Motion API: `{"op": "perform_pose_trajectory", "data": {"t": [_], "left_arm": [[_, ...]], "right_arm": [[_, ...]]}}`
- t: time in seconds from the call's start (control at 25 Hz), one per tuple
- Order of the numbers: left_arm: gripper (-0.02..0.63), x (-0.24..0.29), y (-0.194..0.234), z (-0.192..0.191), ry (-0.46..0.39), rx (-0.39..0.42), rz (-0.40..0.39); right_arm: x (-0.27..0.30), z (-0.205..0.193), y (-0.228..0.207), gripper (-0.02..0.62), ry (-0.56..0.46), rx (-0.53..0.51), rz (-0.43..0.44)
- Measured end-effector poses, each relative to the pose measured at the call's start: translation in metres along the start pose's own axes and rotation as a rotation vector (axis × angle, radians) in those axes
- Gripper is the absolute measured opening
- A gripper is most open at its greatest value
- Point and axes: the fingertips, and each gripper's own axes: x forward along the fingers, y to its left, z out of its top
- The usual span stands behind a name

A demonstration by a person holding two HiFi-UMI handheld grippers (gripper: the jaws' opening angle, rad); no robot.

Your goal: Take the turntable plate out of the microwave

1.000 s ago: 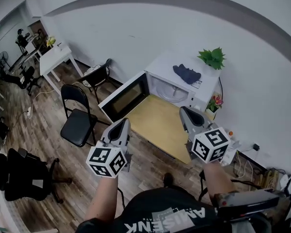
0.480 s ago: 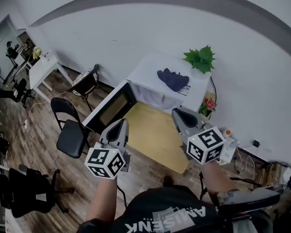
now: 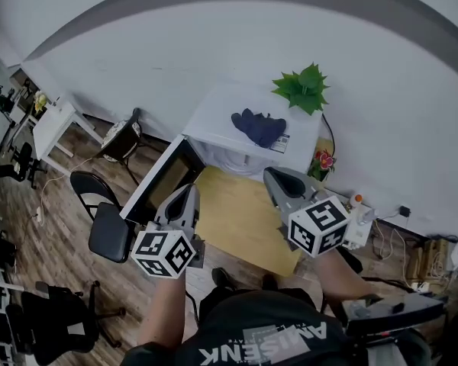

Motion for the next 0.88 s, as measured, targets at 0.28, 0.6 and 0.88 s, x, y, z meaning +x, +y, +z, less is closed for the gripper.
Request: {"op": "perform_pose_trajectory", "data": {"t": [0.28,0.6,0.88], "left_arm": [[0.002,0.026,0.029,0.009,0.023,0.026,-0.111],[0.002,0.054,0.079,0.031,0.019,0.040,-0.230],[0.002,0.071,0.103,0.027,0.051,0.032,-0.291]], "right_arm": [[0.030,0.003,0.006,0.005,0.012,-0.030,-0.105],[0.073,-0.002,0.004,0.005,0.006,0.023,-0.253],[0.092,0.004,0.005,0.005,-0.020,0.036,-0.343]]}}
